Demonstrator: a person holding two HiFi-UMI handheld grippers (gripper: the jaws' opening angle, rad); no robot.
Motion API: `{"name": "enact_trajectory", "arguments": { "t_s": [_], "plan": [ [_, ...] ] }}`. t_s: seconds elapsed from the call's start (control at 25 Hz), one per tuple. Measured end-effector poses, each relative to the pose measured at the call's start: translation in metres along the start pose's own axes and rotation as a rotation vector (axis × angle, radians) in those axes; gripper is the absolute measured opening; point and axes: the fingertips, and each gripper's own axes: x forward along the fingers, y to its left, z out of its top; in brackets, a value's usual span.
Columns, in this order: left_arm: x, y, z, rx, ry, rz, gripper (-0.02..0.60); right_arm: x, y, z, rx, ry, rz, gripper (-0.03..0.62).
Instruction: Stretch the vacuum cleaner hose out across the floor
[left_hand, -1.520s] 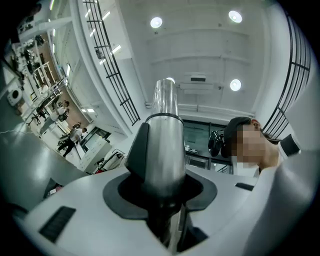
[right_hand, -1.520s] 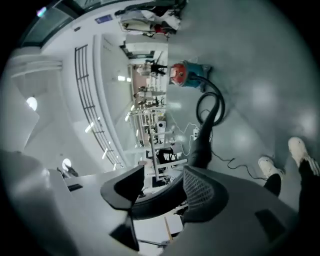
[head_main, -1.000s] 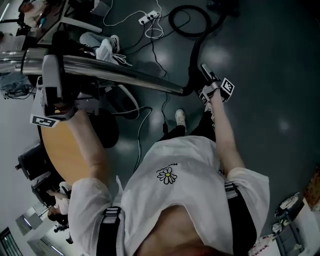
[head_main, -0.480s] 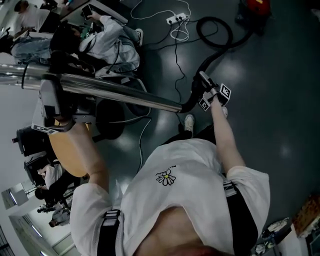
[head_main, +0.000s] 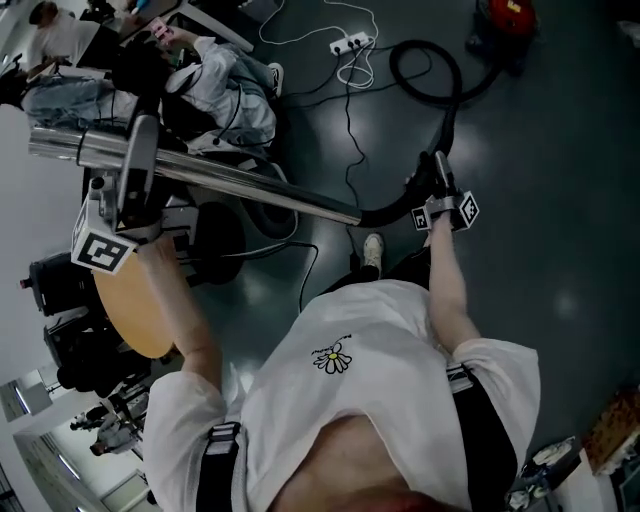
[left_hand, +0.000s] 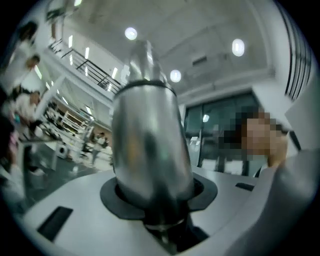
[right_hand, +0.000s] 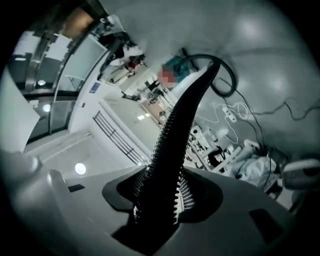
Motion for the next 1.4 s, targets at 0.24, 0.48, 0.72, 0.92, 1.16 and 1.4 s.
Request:
{"name": "enact_trajectory", "arguments": {
  "t_s": [0.24,0.48,0.72,0.92,1.16,1.4],
  "plan": [
    [-0.069,0.111,-0.096,-0.203,0.289,0.431,0.236,-0.025,0.171,0.051,-0.480,-0.058,0.085,0.212],
    [-0.148,0.142,-0.248,-0.837,0.320,0.421,0.261,0.005,0.299,-0.001,-0.905,0.147,-0.040,0.212],
    [-0.189,0.127,-0.347,-1.151,0.153,0.402,0.261,0.068,0.342,-0.043,-1.124,0.300,-0.305,0.212],
    [-0.219,0.021,-0.426,-1.351,0.553,0.007,0.261,0.107,0.376,-0.048,-1.340,0.315,-0.457,0.212],
    [-0.155,0.052,-0.353,-0.676,0.375,0.022,0.261,0.142,0.332,-0.122,-1.942,0.641,-0.686,0.212],
    [0.041,0.040,-0.206,0.979,0.420,-0.085,0.261,0.071,0.215,-0.184,-2.675,1.644,-0.867,0.212]
  ]
}}
